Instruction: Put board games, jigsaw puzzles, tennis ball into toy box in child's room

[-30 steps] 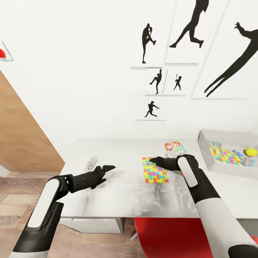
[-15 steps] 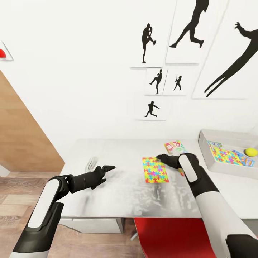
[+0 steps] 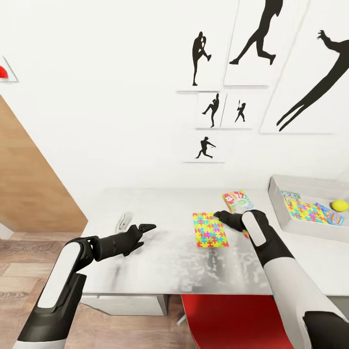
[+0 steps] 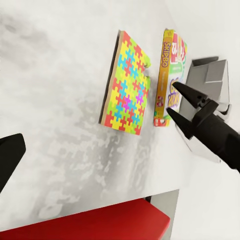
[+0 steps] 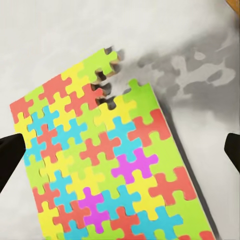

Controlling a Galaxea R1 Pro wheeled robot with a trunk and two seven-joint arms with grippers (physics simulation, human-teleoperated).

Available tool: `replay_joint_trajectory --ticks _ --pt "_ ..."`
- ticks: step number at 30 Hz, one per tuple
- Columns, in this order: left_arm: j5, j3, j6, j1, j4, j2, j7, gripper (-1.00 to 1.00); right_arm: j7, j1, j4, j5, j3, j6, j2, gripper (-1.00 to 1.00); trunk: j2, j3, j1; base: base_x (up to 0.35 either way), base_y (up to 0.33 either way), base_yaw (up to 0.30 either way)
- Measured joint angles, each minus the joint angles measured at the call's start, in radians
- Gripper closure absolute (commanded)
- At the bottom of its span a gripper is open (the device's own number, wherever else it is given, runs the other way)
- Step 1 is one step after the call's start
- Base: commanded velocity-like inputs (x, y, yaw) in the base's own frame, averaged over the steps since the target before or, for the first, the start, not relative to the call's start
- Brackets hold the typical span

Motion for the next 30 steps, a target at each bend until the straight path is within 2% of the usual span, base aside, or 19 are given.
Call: replay_joint_trajectory --ticks 30 --pt "-0.001 0.002 0.0 0.0 0.0 0.001 0.0 -1.0 -0.003 -0.005 0.046 0.0 -0.004 -0.011 0.003 -1.0 0.0 0.0 0.0 0.0 0.0 0.0"
